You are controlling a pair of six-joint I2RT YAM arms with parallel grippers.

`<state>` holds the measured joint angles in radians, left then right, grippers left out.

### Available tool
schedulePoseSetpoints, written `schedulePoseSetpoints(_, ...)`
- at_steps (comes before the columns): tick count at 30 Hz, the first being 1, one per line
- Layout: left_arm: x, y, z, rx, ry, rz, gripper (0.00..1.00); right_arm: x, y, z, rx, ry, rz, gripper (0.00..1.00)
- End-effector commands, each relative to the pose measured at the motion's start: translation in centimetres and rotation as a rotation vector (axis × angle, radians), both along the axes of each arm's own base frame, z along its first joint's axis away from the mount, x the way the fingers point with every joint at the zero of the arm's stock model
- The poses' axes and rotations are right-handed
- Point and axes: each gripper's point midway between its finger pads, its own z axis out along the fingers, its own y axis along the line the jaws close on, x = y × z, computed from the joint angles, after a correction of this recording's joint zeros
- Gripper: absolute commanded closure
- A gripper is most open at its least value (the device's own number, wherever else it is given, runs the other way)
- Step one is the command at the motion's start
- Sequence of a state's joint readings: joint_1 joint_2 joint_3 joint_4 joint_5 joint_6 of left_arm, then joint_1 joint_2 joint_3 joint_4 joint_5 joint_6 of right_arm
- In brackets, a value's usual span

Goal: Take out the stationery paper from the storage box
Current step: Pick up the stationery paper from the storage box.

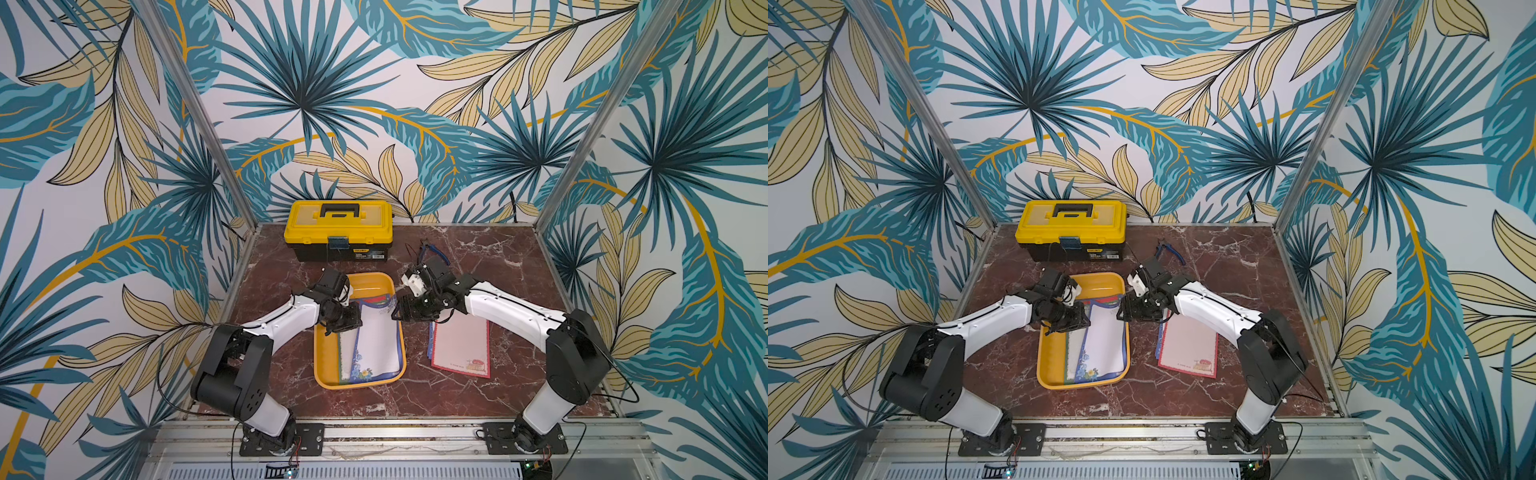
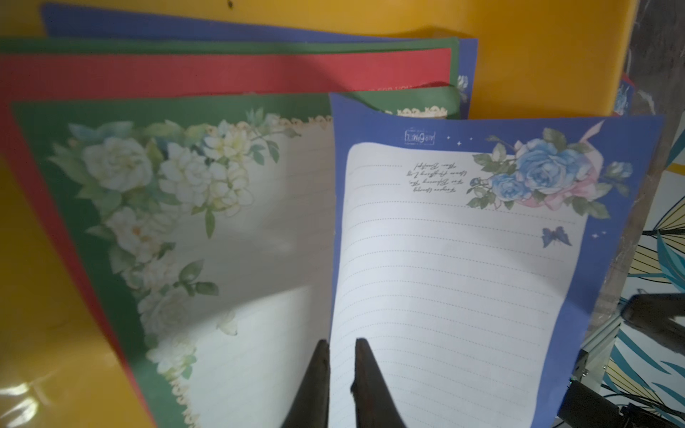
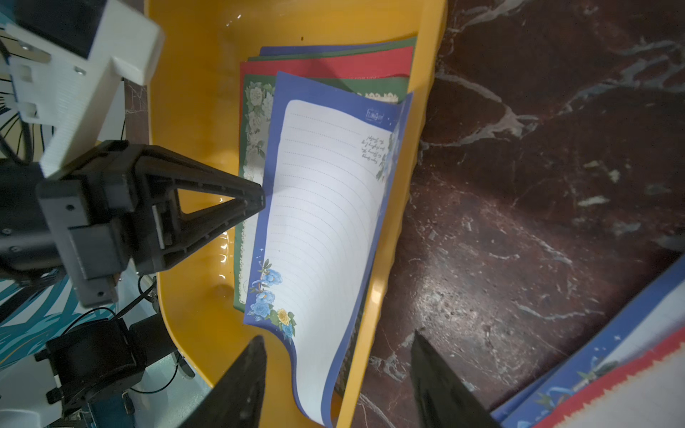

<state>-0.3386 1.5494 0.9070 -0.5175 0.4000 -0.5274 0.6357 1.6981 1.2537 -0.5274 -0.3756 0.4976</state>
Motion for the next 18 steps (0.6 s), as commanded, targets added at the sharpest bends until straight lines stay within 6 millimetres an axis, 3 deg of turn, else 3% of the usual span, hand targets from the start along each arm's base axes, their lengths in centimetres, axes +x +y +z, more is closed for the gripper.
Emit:
schedulePoseSetpoints(1,0.19,-0.7,0.83,-0.06,-0.028,-0.019,0.86,-0.63,-0.01,-1.36,-0.01,0.038,0.002,0.38)
schedulePoseSetpoints(9,0.18,-0.75,0.38,-0.061,-0.027,-0.02,0.86,-0.63,0.13,-1.71,-0.009,0.05,0.0,0.4)
schedulePoseSetpoints(15,0.38,-0.73,0.0,-0.06,-0.019,-0.015,0.86,-0.7,0.43,-1.43,0.007,0.055,0.005,0.61)
schedulePoseSetpoints(18,0.5,-0.69,0.0,-0.064,-0.02,-0.01,0.87,-0.63,0.62,-1.32,0.018,0.059,0.006,0.65)
